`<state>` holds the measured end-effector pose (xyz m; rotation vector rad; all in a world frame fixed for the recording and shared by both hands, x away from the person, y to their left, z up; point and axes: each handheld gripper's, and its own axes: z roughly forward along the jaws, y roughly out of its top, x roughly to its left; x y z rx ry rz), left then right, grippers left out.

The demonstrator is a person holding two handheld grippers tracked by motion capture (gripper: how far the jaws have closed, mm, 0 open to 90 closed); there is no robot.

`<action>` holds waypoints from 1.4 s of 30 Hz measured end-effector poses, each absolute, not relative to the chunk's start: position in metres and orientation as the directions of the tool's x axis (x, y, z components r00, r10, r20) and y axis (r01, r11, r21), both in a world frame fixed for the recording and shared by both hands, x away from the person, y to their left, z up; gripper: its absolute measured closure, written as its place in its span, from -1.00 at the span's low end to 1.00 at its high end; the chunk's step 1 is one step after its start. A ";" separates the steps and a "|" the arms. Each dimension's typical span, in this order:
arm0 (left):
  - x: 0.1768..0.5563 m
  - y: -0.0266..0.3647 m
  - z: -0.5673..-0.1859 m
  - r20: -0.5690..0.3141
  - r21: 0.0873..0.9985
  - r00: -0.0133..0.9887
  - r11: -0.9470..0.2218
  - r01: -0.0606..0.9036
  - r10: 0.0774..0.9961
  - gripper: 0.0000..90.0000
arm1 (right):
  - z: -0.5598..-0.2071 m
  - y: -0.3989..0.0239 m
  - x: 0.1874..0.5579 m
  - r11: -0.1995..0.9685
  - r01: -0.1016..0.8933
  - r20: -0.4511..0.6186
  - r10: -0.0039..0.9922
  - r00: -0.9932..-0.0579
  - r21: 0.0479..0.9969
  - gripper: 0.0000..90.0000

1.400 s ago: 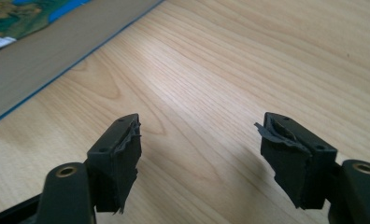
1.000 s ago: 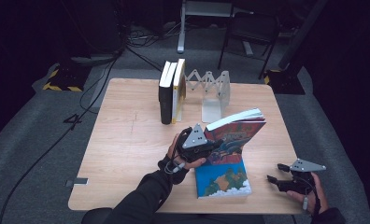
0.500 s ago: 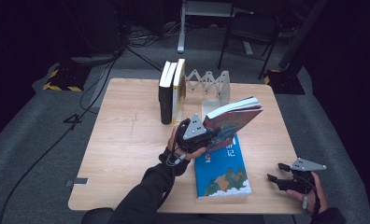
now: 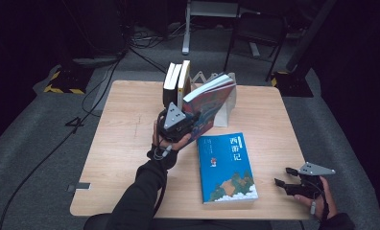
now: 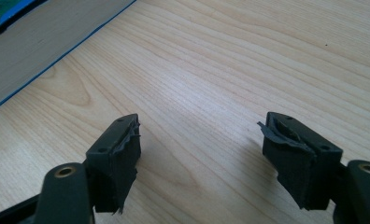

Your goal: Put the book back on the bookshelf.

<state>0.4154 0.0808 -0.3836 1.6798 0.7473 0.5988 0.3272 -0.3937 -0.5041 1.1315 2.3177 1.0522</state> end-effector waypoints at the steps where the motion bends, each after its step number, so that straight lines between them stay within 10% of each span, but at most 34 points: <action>1: 0.417 0.085 -0.385 0.000 0.974 0.648 -0.146 0.172 0.762 0.65 | -0.504 -0.394 0.327 0.405 0.523 0.006 0.786 -0.618 0.750 -0.39; 42: 0.421 0.113 -0.439 -0.032 0.954 0.520 -0.129 0.270 0.853 0.61 | -0.504 -0.393 0.328 0.403 0.526 0.005 0.790 -0.613 0.749 -0.40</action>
